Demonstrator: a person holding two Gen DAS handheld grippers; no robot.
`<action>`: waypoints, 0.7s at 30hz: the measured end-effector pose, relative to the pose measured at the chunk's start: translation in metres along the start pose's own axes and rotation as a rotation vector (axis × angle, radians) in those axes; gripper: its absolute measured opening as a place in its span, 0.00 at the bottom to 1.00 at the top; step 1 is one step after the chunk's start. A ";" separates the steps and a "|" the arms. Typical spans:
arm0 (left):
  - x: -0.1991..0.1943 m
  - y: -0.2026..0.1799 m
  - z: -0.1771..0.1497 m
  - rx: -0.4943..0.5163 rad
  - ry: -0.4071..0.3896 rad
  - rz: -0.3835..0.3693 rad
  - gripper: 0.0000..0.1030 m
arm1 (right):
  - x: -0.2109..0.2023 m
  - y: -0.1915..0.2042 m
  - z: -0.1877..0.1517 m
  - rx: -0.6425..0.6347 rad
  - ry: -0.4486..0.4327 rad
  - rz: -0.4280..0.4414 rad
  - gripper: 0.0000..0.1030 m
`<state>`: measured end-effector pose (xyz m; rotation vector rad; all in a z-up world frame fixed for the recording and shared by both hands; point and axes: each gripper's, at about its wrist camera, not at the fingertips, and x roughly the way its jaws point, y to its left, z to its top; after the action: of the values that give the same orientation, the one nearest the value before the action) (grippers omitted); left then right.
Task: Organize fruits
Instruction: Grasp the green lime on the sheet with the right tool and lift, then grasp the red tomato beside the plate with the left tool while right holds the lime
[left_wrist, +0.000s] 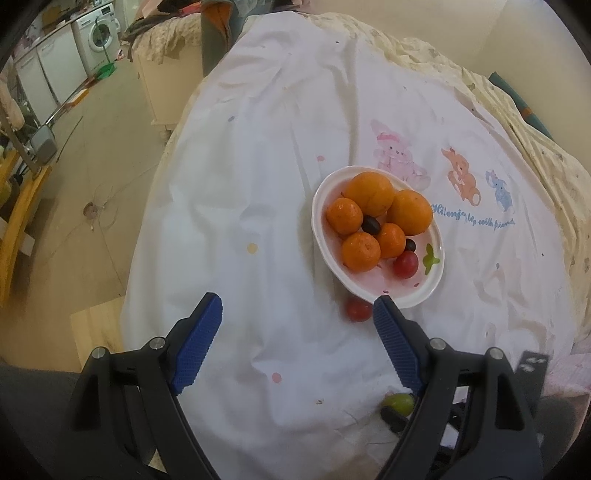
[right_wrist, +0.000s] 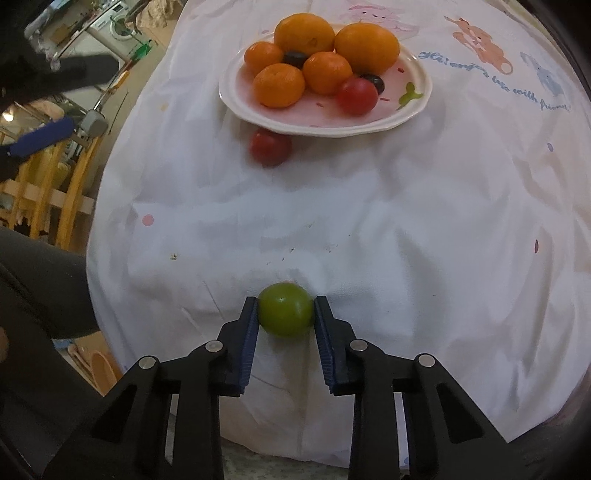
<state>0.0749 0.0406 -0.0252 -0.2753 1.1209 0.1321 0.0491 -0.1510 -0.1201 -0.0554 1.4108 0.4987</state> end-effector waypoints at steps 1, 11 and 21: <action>0.000 0.000 0.000 0.002 0.000 0.003 0.79 | -0.004 -0.002 0.001 0.003 -0.008 0.004 0.30; 0.007 0.000 -0.002 0.008 0.005 0.038 0.79 | -0.070 -0.034 0.032 0.064 -0.183 0.108 0.30; 0.019 -0.008 -0.005 0.054 0.030 0.032 0.79 | -0.106 -0.067 0.065 0.100 -0.329 0.124 0.30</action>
<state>0.0806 0.0312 -0.0433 -0.2113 1.1576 0.1263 0.1255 -0.2218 -0.0244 0.1889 1.1178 0.5133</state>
